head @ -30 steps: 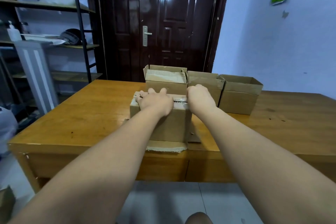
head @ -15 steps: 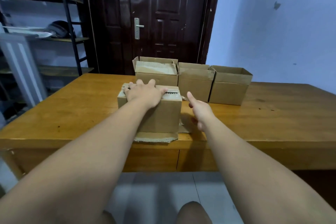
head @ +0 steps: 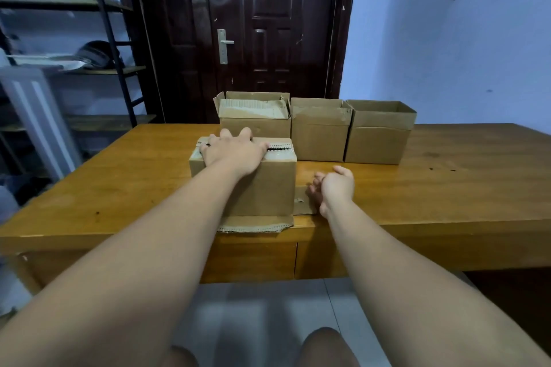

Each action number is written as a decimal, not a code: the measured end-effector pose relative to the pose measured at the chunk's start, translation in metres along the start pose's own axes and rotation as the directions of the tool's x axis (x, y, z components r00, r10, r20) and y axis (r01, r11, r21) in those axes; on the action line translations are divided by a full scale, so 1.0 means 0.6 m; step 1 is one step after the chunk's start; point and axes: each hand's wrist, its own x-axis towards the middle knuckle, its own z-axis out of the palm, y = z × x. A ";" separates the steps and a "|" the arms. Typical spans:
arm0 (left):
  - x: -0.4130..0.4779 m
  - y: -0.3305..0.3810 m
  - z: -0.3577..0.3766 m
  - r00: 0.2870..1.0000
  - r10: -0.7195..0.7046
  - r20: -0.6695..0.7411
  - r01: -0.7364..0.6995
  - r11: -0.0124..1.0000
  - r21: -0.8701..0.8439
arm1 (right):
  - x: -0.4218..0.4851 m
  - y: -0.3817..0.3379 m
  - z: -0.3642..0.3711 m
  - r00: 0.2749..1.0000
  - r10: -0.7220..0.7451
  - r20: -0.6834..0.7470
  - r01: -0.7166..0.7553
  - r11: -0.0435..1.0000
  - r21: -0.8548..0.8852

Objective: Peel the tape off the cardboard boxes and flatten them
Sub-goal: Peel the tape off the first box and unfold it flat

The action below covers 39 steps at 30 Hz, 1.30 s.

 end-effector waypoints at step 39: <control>-0.008 0.002 0.001 0.999 -0.010 -0.053 0.008 1.000 -0.023 | -0.019 -0.034 0.052 0.974 -0.034 0.224 0.092 0.963 -0.253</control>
